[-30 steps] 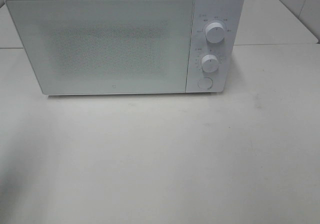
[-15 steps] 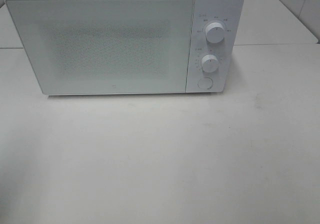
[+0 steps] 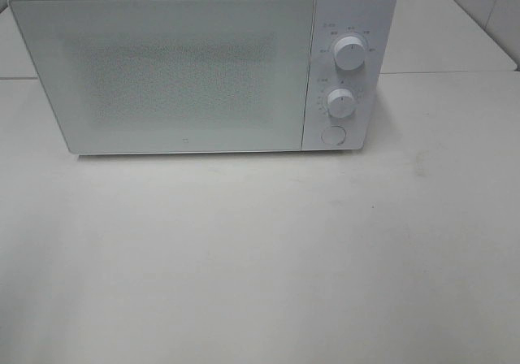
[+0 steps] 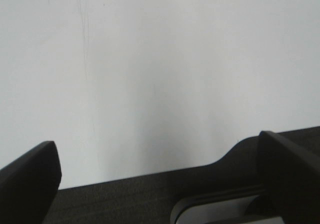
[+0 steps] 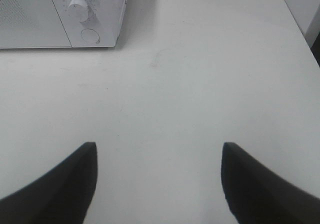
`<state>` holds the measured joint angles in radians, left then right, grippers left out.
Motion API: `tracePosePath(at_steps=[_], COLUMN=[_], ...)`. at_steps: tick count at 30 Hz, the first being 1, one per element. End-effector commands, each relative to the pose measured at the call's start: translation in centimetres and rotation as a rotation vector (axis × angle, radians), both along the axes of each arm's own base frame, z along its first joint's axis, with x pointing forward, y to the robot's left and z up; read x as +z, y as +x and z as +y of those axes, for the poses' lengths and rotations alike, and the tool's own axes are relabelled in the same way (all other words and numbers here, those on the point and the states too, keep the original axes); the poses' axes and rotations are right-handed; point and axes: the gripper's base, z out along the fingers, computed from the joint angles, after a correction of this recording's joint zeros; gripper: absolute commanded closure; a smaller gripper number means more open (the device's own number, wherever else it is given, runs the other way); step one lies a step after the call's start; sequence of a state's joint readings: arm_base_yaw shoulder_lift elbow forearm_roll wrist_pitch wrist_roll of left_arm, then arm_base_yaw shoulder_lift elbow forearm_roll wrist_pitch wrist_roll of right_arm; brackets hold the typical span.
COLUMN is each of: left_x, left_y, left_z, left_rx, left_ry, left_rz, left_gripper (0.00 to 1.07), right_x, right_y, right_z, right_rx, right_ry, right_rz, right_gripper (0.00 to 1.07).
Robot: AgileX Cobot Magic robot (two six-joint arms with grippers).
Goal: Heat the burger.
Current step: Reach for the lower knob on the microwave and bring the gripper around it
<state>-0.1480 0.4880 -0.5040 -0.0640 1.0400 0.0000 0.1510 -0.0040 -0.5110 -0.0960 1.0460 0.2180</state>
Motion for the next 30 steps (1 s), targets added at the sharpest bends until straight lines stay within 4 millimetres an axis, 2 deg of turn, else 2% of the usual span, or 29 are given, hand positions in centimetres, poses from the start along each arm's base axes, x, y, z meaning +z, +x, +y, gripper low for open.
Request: tracePosePath(at_steps=[1, 11, 16, 21, 30], left_x=[0.4, 1.4, 1.5, 1.5, 1.5], left_y=[-1.2, -4.6, -6.1, -7.8, -7.7], left_z=[0.1, 0.7, 1.0, 0.9, 0.9], left_rx=[0.007, 0.008, 0.135, 0.156, 0.152], left_ry=[-0.027, -0.053, -0.038, -0.043, -0.048], left_rz=[-0.080, -0.312, -0.415, -0.523, -0.515], left_gripper=[0.08, 0.08, 0.08, 0.09, 0.09], right_x=[0.0, 0.0, 0.0, 0.0, 0.0], right_y=[-0.4, -0.4, -0.4, -0.4, -0.3], right_z=[0.0, 0.0, 0.0, 0.0, 0.0], right_rx=[-0.004, -0.004, -0.004, -0.004, -0.004], right_ry=[0.000, 0.000, 0.000, 0.000, -0.001], right_rz=[-0.029, -0.029, -0.029, -0.029, -0.023], right_gripper=[0.39, 0.39, 0.39, 0.39, 0.39])
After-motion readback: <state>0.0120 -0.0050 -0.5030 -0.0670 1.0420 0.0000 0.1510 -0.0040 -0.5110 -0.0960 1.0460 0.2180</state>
